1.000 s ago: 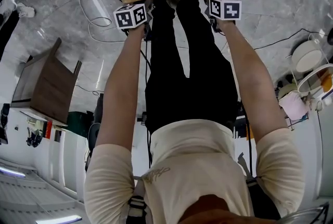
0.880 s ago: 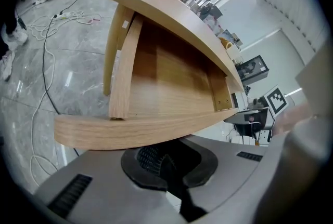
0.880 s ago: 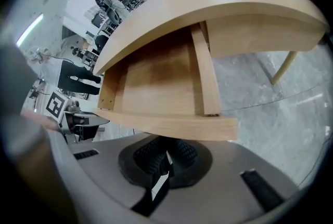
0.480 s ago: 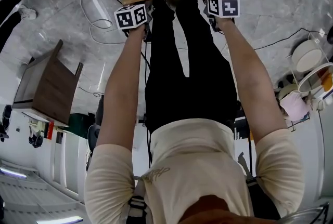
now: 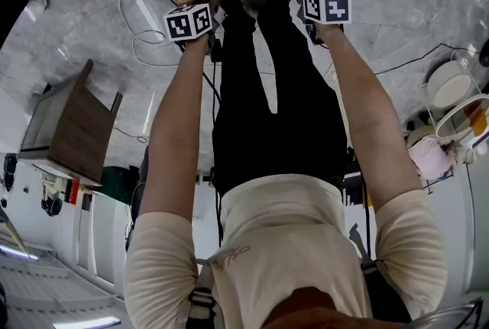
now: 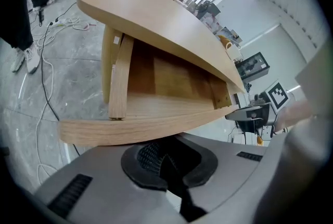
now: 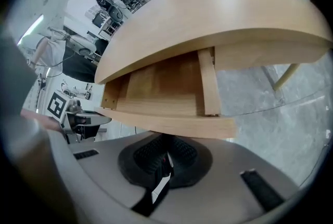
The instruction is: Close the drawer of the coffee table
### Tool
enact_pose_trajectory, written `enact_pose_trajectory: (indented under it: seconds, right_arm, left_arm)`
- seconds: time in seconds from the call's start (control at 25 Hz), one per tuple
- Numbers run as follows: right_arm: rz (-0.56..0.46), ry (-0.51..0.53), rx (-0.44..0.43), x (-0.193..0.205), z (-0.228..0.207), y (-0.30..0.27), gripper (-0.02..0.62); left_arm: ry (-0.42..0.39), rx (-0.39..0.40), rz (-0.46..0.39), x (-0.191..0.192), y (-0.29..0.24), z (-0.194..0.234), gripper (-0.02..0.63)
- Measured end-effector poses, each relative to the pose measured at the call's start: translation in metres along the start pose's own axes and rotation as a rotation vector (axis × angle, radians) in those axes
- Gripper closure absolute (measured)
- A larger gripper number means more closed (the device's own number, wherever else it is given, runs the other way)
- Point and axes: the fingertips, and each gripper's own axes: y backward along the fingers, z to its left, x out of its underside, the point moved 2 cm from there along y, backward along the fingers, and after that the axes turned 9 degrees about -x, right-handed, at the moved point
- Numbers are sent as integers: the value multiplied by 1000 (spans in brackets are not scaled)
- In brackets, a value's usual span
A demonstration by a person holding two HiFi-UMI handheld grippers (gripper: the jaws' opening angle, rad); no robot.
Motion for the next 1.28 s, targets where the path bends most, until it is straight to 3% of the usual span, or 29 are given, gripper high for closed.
enact_pose_trajectory:
  seconds: [1.28]
  right_arm:
    - [-10,49,-91,-87,4,6,600]
  left_arm:
    - [-56,-38,-24,-88,0,-3,601]
